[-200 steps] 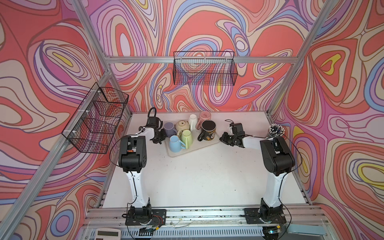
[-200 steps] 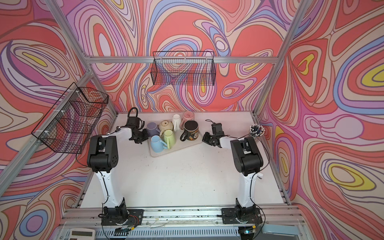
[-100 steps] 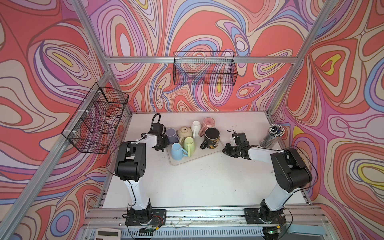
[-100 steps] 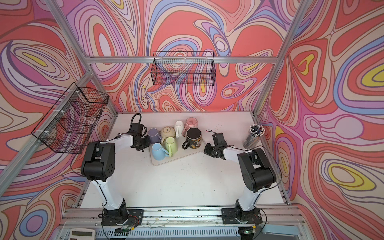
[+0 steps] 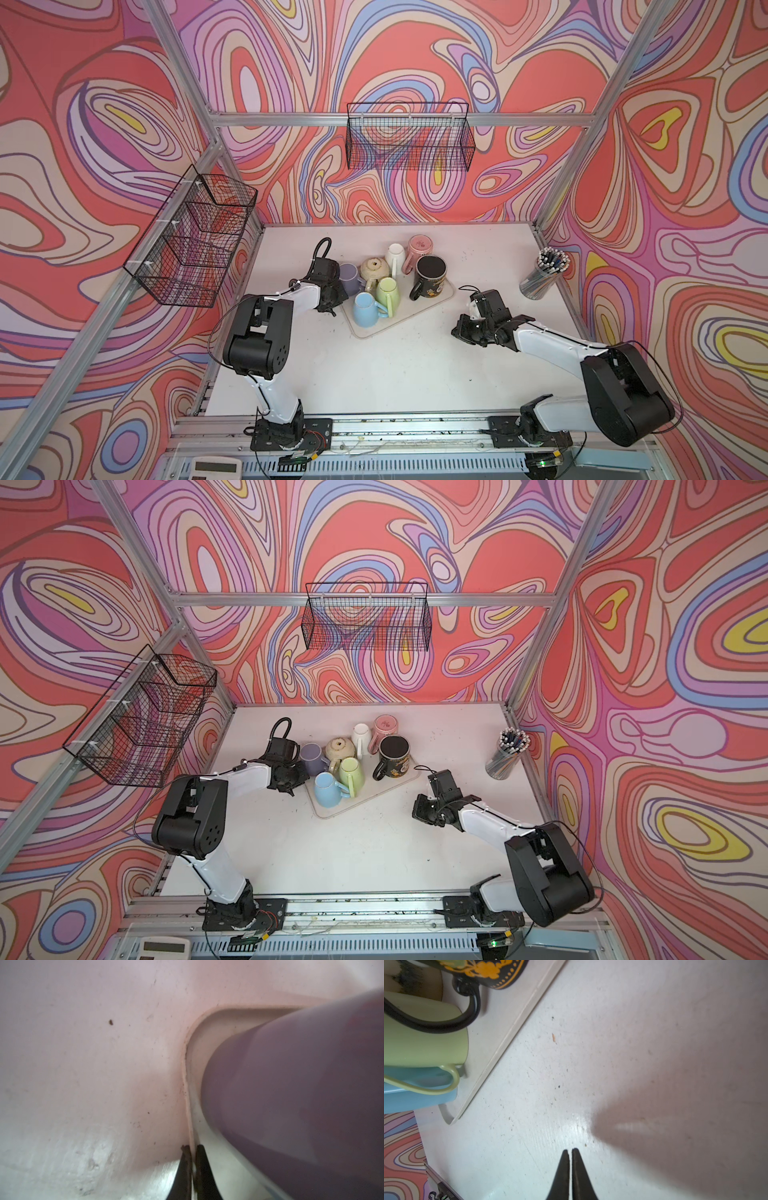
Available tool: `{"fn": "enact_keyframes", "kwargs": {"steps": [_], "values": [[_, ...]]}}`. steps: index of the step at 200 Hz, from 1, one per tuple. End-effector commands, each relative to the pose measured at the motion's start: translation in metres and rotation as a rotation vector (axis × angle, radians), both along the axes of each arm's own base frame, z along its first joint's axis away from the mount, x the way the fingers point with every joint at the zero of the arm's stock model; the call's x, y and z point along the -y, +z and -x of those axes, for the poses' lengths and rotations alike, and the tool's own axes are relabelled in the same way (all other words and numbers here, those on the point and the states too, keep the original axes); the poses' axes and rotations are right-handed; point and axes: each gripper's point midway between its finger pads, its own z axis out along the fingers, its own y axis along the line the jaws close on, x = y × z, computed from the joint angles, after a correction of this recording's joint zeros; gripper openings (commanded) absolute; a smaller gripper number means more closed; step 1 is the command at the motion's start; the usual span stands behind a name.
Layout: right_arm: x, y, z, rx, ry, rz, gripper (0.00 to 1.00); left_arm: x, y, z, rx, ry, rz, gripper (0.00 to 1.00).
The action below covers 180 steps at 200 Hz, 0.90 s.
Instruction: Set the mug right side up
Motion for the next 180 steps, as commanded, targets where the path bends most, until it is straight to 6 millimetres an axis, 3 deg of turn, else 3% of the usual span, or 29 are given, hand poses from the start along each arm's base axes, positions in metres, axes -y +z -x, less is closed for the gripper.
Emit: {"fn": "enact_keyframes", "kwargs": {"steps": [1, 41, 90, 102, 140, 180], "values": [[0.012, 0.013, -0.023, 0.0, -0.033, 0.0, 0.21, 0.041, -0.011, 0.036, -0.101, -0.164, 0.095, 0.0], [0.039, 0.031, -0.081, 0.049, -0.092, 0.021, 0.38, 0.039, -0.003, 0.037, -0.08, -0.16, 0.093, 0.0], [0.045, 0.023, -0.137, 0.045, -0.082, 0.054, 0.41, 0.042, 0.002, 0.034, -0.064, -0.142, 0.122, 0.0], [0.043, 0.006, -0.145, 0.007, -0.07, 0.065, 0.41, 0.043, 0.004, 0.033, -0.054, -0.136, 0.132, 0.0], [0.045, -0.011, -0.161, -0.013, -0.058, 0.097, 0.41, 0.045, 0.014, 0.03, -0.026, -0.134, 0.147, 0.0], [0.041, -0.032, -0.165, -0.054, -0.054, 0.091, 0.36, 0.044, 0.018, 0.029, -0.017, -0.136, 0.141, 0.0]]}}
